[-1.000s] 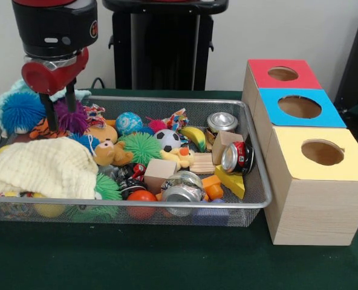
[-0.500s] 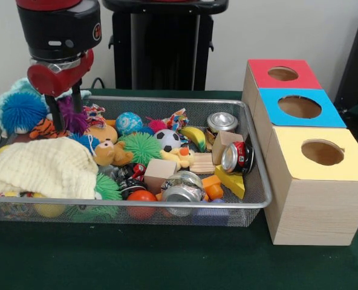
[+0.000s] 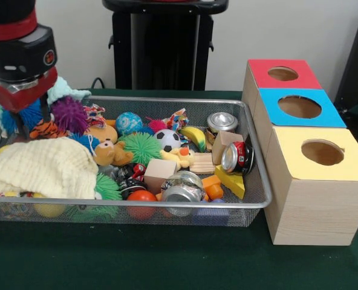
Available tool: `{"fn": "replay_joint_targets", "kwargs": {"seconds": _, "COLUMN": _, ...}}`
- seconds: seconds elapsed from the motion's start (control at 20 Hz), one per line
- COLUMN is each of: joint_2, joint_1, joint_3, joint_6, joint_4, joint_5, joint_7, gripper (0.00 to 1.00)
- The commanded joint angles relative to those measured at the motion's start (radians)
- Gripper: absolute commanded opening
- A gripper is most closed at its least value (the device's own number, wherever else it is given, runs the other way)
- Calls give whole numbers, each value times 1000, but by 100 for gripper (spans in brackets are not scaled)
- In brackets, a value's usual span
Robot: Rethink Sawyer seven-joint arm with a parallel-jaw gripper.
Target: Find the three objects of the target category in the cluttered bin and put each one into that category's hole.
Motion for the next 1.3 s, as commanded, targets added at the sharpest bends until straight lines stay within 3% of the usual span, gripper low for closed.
{"fn": "replay_joint_targets", "kwargs": {"seconds": 0.05, "joint_2": 85, "joint_1": -51, "joint_3": 122, "joint_6": -7, "joint_4": -68, "joint_5": -30, "joint_7": -2, "gripper": 100}}
{"fn": "replay_joint_targets", "kwargs": {"seconds": 0.6, "joint_2": 99, "joint_1": -55, "joint_3": 251, "joint_6": -135, "joint_4": 13, "joint_5": 54, "joint_7": 51, "gripper": 100}}
{"fn": "replay_joint_targets", "kwargs": {"seconds": 1.3, "joint_2": 38, "joint_1": 23, "joint_3": 182, "joint_6": -49, "joint_4": 29, "joint_5": 51, "joint_7": 155, "gripper": 100}}
